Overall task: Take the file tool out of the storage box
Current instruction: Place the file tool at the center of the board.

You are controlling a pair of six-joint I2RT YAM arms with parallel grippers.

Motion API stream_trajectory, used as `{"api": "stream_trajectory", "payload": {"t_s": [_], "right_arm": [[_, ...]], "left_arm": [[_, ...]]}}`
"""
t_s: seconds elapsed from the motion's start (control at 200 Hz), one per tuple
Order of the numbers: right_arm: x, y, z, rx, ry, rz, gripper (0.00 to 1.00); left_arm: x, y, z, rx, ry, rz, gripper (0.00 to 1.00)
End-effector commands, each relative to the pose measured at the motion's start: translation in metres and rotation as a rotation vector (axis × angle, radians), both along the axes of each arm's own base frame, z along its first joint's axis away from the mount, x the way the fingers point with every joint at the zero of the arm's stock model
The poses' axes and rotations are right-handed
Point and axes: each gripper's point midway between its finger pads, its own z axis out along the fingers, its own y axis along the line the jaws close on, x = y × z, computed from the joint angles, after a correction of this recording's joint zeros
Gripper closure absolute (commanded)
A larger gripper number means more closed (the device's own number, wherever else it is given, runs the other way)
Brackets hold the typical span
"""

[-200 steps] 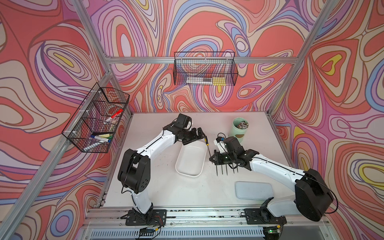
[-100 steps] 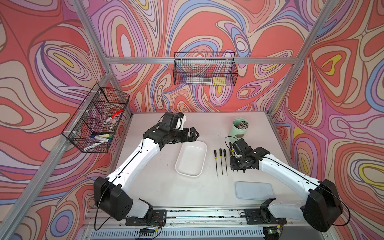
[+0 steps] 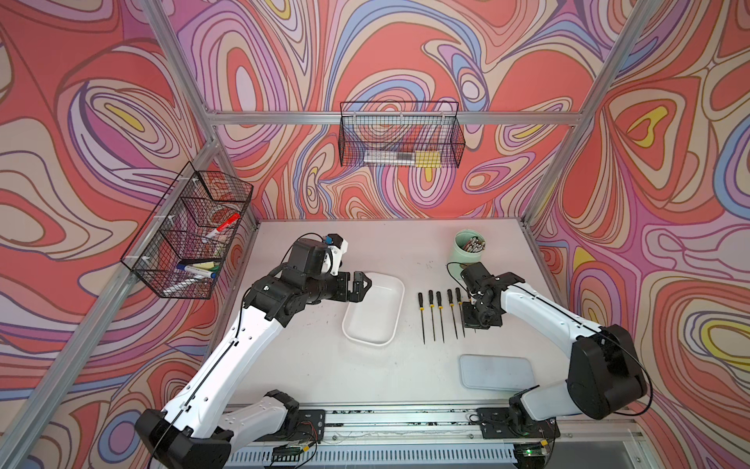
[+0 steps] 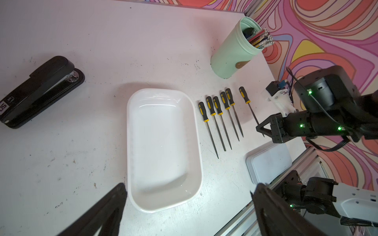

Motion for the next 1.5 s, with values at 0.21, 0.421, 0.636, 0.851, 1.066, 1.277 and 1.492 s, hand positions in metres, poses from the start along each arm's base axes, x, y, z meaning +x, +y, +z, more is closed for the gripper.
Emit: {"api": "stream_trajectory", "payload": {"t_s": [0.21,0.421,0.636,0.851,1.066,1.277,1.492], "right_arm": [[0.019,-0.003,-0.011,-0.018,0.057,0.009,1.00],[0.020,-0.013,-0.018,-0.029,0.088,-0.014,1.00],[0.014,-0.010,-0.033,0.001,0.176,-0.006,1.00],[0.009,-0.008,-0.046,-0.001,0.247,0.009,1.00],[0.007,-0.012,-0.054,-0.024,0.272,0.003,0.92],[0.007,-0.013,-0.056,-0.033,0.278,0.000,0.80],[0.016,-0.018,-0.040,-0.057,0.210,0.003,0.70]], "left_arm": [[-0.009,0.010,0.006,0.024,-0.056,0.003,0.01],[-0.009,0.011,0.007,0.019,-0.062,0.007,0.01],[-0.008,0.010,0.005,0.015,-0.051,0.006,0.01],[-0.006,0.010,0.003,0.005,-0.044,0.009,0.01],[-0.006,0.010,0.003,-0.010,-0.033,0.011,0.01],[-0.004,0.012,0.003,-0.019,-0.031,0.020,0.01],[-0.002,0.014,0.001,-0.020,-0.025,0.028,0.01]]}}
